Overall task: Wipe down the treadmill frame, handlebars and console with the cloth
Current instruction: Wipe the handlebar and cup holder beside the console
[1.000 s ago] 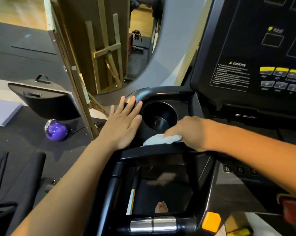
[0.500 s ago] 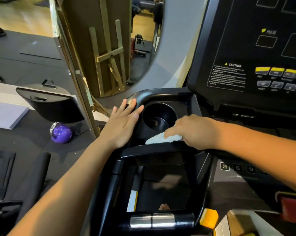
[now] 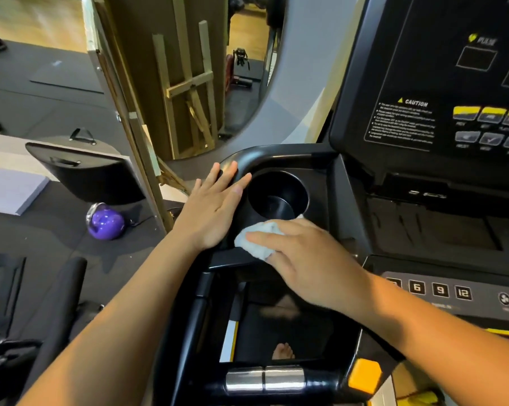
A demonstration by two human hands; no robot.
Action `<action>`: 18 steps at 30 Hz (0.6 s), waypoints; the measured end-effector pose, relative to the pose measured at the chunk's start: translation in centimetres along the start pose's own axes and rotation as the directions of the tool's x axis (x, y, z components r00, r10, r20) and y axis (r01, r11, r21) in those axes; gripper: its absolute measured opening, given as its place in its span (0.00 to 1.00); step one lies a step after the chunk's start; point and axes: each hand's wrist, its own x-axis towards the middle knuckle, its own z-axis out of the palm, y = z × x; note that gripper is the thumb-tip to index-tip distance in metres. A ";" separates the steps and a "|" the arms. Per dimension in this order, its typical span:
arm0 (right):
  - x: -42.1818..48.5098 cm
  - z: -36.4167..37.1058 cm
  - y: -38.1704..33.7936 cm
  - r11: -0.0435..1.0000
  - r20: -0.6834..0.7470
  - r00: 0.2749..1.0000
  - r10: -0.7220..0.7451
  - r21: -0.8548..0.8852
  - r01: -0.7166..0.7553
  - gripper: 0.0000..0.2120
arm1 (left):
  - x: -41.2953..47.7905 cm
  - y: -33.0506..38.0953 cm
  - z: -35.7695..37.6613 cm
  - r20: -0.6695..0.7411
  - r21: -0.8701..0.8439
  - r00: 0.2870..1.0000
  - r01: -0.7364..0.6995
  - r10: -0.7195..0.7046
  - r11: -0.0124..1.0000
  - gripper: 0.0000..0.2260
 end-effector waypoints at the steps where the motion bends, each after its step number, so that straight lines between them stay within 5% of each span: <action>1: 1.2 0.8 -1.3 0.999 0.020 0.999 0.032 0.041 -0.033 0.17 | 0.0 -0.1 0.0 0.002 0.025 1.000 -0.010 0.010 1.000 0.29; 4: 3.3 2.3 -3.5 0.994 0.031 0.997 0.073 0.077 -0.075 0.11 | -0.2 -0.3 0.1 0.008 0.114 0.998 -0.061 0.061 0.992 0.31; 10: 0.4 -1.8 5.0 0.994 0.230 0.968 0.100 0.027 -0.109 0.15 | -0.2 -0.2 0.1 -0.016 -0.024 1.000 -0.006 0.006 1.000 0.27; 18: 2.7 0.4 1.4 0.990 0.204 0.977 0.065 0.111 -0.089 0.16 | -0.2 0.5 -0.1 -0.024 0.003 1.000 0.001 -0.001 1.000 0.27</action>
